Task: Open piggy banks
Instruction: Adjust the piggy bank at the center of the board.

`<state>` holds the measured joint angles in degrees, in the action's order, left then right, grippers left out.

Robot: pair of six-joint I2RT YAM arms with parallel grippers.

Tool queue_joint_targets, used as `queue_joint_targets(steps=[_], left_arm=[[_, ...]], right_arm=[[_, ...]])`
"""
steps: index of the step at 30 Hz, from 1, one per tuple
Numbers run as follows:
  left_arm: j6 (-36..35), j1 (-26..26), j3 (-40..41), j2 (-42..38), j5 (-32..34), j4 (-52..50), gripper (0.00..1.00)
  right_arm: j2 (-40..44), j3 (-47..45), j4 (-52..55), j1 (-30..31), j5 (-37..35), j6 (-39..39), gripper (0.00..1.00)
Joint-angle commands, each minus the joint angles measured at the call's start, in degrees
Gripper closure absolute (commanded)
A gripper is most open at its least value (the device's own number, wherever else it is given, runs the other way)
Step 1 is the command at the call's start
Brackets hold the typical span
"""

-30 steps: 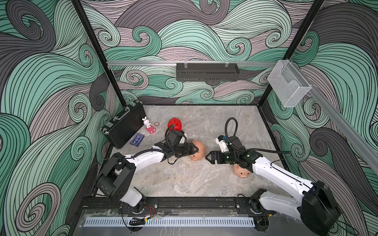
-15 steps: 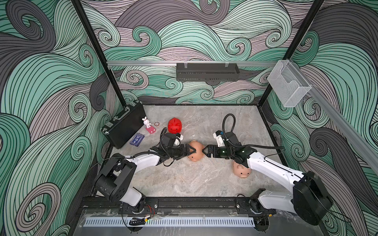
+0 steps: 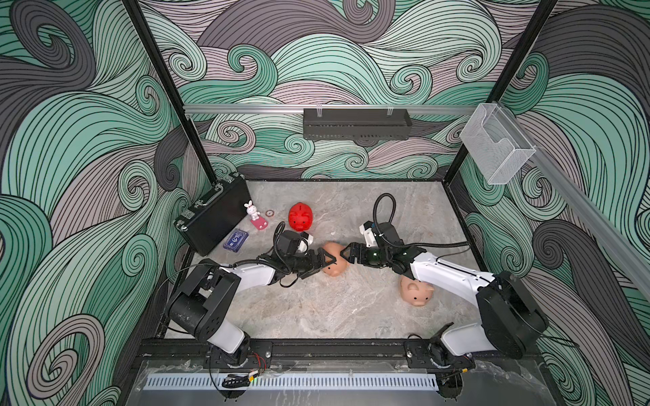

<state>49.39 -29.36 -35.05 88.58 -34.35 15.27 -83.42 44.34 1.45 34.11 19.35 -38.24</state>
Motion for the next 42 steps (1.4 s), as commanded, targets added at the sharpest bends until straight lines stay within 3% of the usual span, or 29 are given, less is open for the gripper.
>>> queue_joint_targets(steps=[1,11,23,42], left_arm=[[0.2,0.6,1.2,1.8,1.7,-2.9,0.03],[0.3,2.1,2.6,1.5,2.3,-2.3,0.01],[-3.3,2.5,0.4,-4.5,5.0,-10.3,0.01],[-4.6,2.6,-2.5,-9.4,8.1,-13.7,0.14]], right_arm=[[-0.2,1.4,-1.5,0.0,1.0,-0.7,0.13],[-0.8,1.6,-0.8,0.1,0.3,0.3,0.13],[1.1,6.5,8.5,-0.2,-9.5,6.0,0.14],[-16.7,28.7,25.3,-0.3,-12.6,7.8,0.27]])
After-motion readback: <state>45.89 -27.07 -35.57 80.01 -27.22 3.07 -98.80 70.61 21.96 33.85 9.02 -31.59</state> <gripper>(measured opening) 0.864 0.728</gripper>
